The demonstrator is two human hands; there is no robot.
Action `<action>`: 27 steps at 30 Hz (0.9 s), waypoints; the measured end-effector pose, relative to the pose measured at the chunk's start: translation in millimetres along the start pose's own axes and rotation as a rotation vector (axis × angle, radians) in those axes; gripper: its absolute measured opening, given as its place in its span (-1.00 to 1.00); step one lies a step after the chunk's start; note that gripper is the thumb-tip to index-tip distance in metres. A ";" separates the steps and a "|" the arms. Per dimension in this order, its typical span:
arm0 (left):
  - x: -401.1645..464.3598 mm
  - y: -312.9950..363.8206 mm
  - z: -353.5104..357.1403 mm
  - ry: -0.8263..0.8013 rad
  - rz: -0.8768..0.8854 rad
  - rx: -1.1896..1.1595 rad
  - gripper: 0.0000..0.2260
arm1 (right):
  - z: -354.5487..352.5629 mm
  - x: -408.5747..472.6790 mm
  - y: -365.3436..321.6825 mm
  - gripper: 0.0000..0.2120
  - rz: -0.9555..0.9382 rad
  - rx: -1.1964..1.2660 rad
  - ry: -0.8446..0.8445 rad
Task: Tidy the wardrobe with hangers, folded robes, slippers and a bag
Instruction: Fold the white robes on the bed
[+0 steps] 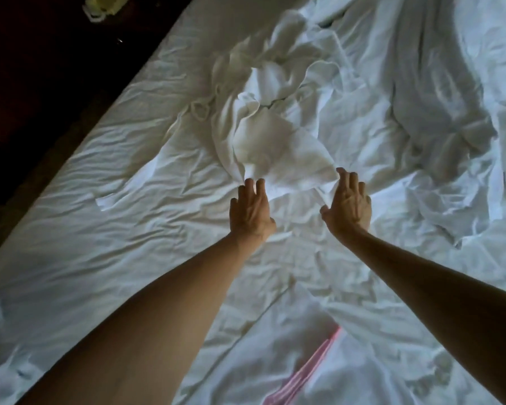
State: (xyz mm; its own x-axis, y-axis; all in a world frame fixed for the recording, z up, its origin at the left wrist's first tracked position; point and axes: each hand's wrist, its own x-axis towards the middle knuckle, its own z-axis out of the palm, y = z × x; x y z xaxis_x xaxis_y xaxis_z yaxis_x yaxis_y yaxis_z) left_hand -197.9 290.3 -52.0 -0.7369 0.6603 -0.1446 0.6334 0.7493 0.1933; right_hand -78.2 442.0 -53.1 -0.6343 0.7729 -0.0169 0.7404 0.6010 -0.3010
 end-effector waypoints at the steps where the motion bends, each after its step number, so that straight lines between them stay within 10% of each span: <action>1: 10.6 -1.4 7.1 0.038 0.019 0.042 -0.20 | 9.3 8.5 2.9 -0.13 0.008 -0.017 0.007; 12: 73.1 4.9 27.6 0.177 0.062 0.078 0.05 | 37.9 51.8 -17.0 -0.66 -0.207 0.276 0.209; 19: 53.1 17.8 -27.3 0.246 0.148 -0.265 -0.75 | 4.6 19.5 -57.5 -0.85 -0.202 0.559 0.249; 27: -17.4 52.6 -175.7 0.425 0.172 -0.323 -0.65 | -126.4 -19.9 -87.7 -0.77 -0.176 0.697 0.390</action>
State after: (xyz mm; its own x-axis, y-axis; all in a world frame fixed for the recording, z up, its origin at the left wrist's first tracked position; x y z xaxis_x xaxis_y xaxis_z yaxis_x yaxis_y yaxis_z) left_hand -193.3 309.3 131.3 -0.7017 0.6432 0.3063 0.6979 0.5344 0.4767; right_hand -102.3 399.7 94.2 -0.5101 0.7716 0.3800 0.2476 0.5548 -0.7943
